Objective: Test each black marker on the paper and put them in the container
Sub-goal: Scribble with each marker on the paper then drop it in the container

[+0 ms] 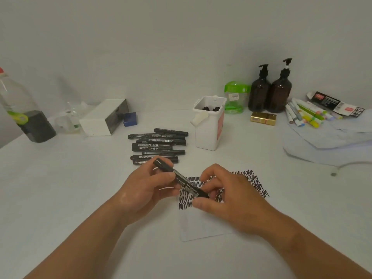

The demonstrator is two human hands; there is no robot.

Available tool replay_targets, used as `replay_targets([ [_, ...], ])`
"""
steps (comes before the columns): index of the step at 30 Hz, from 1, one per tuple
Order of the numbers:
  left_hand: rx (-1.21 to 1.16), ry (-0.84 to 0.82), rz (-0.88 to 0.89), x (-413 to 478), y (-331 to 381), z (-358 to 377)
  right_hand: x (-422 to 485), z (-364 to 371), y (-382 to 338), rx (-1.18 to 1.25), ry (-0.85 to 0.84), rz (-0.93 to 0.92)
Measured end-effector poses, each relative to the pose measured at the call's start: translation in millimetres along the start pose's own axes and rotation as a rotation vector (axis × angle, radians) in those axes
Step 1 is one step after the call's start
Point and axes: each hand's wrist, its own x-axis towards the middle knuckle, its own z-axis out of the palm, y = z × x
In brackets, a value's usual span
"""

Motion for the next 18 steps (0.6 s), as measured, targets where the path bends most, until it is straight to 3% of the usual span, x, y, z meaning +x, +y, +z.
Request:
replay_targets([
  [2, -0.03, -0.015, 0.023, -1.5, -5.5, -1.3, 1.9, 2.2, 1.4, 0.059, 0.072, -0.012],
  [4, 0.088, -0.005, 0.073, -3.4, -8.1, -3.9, 2.2, -1.1, 5.4, 0.136, 0.139, 0.0],
  [7, 0.798, 0.071, 0.32, -6.7, -12.9, -7.1, 2.2, -5.2, 7.9, 0.223, 0.204, 0.028],
  [9, 1.088, 0.015, 0.494, -8.4, -18.0, -1.8, 4.0, -3.5, 5.5, 0.284, 0.241, 0.032],
  [13, 1.149, -0.133, 0.551, -9.7, -24.9, 13.8, 6.0, 5.0, -3.0, 0.555, 0.261, 0.05],
  [18, 1.015, -0.233, 0.494, -17.0, -24.5, 29.8, 5.2, 24.5, -12.3, 0.723, 0.105, 0.082],
])
